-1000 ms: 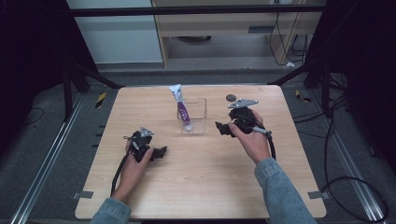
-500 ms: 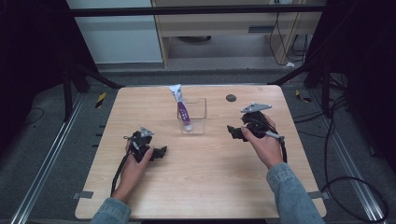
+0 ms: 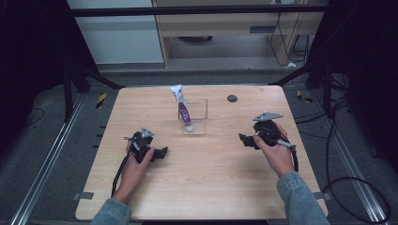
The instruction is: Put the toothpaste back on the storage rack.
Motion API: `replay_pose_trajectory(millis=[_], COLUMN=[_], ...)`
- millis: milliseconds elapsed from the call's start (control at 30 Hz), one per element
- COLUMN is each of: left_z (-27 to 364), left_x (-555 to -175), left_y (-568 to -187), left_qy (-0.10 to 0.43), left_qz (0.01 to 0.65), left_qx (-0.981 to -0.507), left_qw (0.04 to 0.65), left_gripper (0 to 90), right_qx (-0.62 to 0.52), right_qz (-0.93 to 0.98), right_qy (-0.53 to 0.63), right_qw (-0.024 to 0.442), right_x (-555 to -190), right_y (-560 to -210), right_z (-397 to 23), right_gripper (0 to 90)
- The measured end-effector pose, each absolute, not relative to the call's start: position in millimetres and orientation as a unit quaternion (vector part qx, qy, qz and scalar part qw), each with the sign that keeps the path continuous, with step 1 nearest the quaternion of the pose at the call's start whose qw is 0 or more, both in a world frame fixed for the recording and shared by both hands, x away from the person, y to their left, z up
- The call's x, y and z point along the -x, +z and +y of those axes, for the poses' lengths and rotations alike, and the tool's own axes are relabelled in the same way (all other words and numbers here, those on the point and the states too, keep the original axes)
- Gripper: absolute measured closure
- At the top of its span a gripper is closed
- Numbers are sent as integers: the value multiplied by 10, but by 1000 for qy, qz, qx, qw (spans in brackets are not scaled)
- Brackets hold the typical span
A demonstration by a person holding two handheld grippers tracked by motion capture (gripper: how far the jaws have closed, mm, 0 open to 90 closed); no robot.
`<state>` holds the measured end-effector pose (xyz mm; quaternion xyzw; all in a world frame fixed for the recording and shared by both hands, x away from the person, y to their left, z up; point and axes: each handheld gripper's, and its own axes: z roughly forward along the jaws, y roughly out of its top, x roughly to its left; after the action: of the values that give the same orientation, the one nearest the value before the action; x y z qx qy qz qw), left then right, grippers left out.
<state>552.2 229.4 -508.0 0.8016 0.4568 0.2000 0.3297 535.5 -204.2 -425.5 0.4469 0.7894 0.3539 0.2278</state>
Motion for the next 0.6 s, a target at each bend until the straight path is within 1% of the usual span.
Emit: replay_pose_trajectory(millis=[300,600], left_z=[2293,2293], left_x=[-5522,-5521], left_y=[-5081,-5080], left_qy=[200,200], left_qz=[457,457], left_qx=[-801,-801], left_qw=[330,330], left_gripper=[0,0], right_qx=[-470,-500], right_qz=[781,769], right_qy=[347,341], right_qw=[219,204], right_x=[-5373,-5472], right_y=[-4494,-4696], right_z=[-2177,-2265], right_gripper=[152,153])
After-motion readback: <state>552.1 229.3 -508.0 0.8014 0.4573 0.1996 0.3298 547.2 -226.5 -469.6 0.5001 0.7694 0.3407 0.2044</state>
